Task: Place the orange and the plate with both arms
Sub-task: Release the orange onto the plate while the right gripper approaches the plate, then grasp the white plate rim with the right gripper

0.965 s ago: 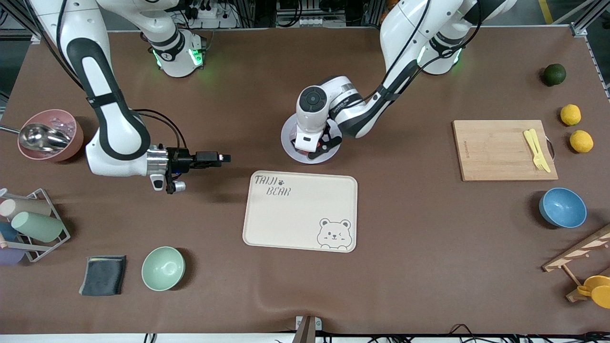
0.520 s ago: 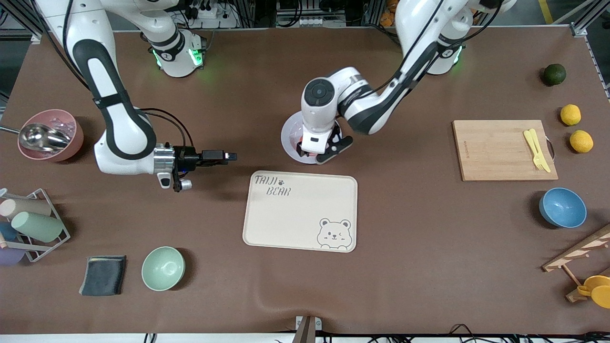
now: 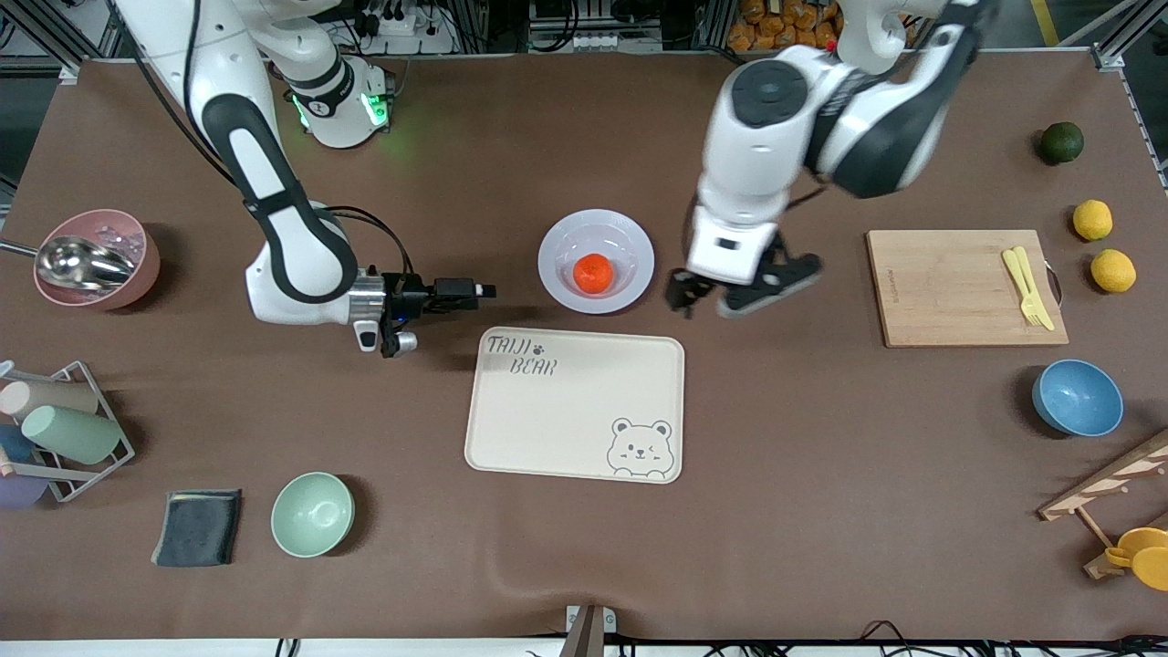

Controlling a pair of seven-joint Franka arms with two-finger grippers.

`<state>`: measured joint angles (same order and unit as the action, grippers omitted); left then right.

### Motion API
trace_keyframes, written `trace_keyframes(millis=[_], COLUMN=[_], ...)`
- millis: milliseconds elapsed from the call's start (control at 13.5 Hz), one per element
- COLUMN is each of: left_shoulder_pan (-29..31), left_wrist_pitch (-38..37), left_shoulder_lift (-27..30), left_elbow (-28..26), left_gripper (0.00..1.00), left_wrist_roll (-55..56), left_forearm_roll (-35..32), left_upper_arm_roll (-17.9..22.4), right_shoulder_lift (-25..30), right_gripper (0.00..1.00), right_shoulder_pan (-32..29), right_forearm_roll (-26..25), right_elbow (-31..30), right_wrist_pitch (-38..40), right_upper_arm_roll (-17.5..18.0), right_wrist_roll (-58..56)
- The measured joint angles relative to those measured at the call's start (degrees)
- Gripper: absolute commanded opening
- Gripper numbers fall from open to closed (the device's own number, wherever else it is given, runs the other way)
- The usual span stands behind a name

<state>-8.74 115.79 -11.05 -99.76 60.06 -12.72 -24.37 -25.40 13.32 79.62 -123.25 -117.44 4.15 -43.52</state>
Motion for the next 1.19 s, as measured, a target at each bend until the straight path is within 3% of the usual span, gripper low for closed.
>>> trace_keyframes(millis=[223, 445, 520, 742, 817, 965, 1188], left_shoulder_pan=[8.7, 13.7, 13.3, 7.5, 7.1, 7.7, 10.1], left_wrist_pitch=[-7.0, -15.2, -17.0, -21.7, -22.2, -22.5, -22.8], left_shoulder_lift=[2.3, 2.9, 3.8, 7.2, 8.1, 9.0, 9.7], left_elbow=[3.5, 8.8, 9.8, 10.2, 10.2, 10.2, 10.2], left_gripper=[1.00, 1.00, 1.00, 1.00, 1.00, 1.00, 1.00], left_wrist_roll=[-14.9, -25.5, -29.2, -39.6, -41.5, -42.5, -42.5], left_forearm_roll=[4.2, 6.9, 8.0, 10.5, 11.1, 11.8, 12.0], left_upper_arm_roll=[0.1, 0.8, 3.1, 15.4, 17.5, 18.8, 17.6], right_shoulder_lift=[-3.1, -3.5, -3.4, -3.5, -3.6, -3.8, -4.3], right_gripper=[0.91, 0.90, 0.89, 0.84, 0.83, 0.80, 0.73], right_shoulder_pan=[0.5, 3.4, 4.4, 6.4, 7.0, 8.0, 8.2], right_forearm_roll=[4.8, 8.0, 8.2, 10.0, 10.8, 11.9, 12.4], right_elbow=[-0.1, -0.1, -0.1, -0.2, -0.3, -0.7, -1.4], right_wrist_pitch=[0.1, -1.2, -2.4, -3.6, -3.6, -3.8, -4.1], right_upper_arm_roll=[0.0, 0.0, 0.0, 0.1, 0.1, 0.1, 0.0], right_wrist_roll=[-5.3, -5.6, -5.6, -5.6, -5.6, -5.8, -7.7])
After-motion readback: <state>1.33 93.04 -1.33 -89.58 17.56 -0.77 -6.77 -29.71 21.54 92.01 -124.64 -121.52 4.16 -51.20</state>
